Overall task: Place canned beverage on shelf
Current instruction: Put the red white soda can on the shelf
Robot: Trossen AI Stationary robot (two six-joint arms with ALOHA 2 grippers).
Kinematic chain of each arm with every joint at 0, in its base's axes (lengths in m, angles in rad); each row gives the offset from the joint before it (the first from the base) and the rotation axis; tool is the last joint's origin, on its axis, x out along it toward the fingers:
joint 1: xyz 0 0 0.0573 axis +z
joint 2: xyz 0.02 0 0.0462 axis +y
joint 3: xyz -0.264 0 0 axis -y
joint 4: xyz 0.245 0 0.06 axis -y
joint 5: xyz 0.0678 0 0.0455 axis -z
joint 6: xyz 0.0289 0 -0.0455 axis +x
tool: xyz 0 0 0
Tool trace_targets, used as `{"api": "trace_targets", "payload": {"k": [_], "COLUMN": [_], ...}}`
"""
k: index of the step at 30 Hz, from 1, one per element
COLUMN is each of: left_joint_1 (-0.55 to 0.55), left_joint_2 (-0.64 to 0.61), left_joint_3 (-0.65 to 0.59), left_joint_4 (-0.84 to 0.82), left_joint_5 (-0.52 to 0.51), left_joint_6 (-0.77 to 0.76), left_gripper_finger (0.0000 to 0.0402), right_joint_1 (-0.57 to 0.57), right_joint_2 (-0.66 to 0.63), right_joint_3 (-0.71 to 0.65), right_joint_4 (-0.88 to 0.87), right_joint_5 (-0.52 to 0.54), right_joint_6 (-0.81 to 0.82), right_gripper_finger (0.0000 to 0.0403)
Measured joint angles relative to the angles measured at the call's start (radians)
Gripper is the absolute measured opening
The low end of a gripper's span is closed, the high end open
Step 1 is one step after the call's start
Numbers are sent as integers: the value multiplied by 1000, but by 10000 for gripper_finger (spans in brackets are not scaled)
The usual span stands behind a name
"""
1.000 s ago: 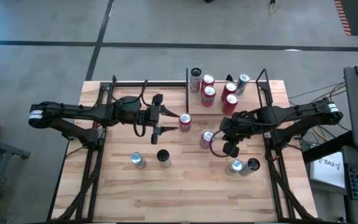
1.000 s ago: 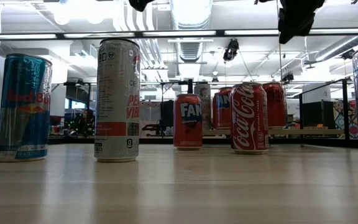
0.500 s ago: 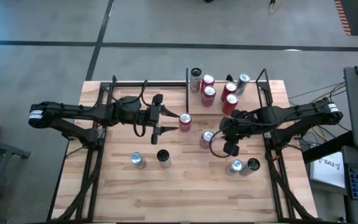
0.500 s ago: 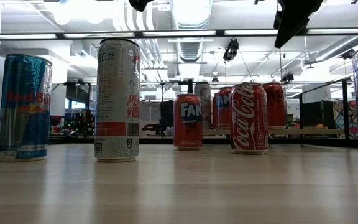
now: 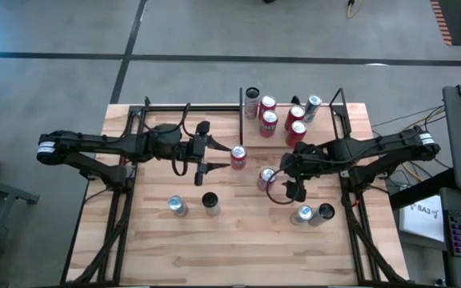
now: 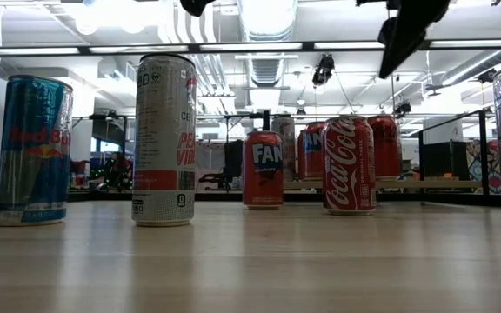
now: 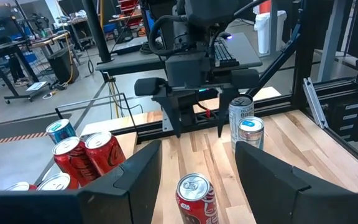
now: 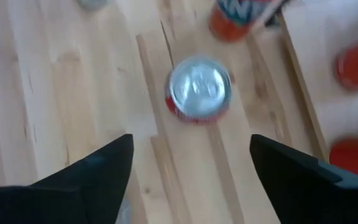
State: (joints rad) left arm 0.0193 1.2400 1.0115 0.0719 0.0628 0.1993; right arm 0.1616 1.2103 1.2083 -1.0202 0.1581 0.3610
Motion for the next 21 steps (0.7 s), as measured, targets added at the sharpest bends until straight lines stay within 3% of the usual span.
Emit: {"api": "trace_targets", "payload": {"k": [9, 15, 21], "left_joint_1": [-1, -1, -1], "left_joint_2": [0, 0, 0], "left_joint_3": [-5, -5, -6], "left_joint_4": [3, 3, 3], "left_joint_5": [0, 0, 0], "left_joint_6": [0, 0, 0], "left_gripper_finger": [190, 190, 190], "right_joint_1": [-5, -19, -66], "right_joint_2": [74, 137, 179], "right_joint_3": [-12, -13, -13], "right_joint_4": [132, 157, 160], "right_joint_5": [13, 81, 40], "right_joint_6": [-224, -266, -265], "right_gripper_finger": [325, 325, 325]}}
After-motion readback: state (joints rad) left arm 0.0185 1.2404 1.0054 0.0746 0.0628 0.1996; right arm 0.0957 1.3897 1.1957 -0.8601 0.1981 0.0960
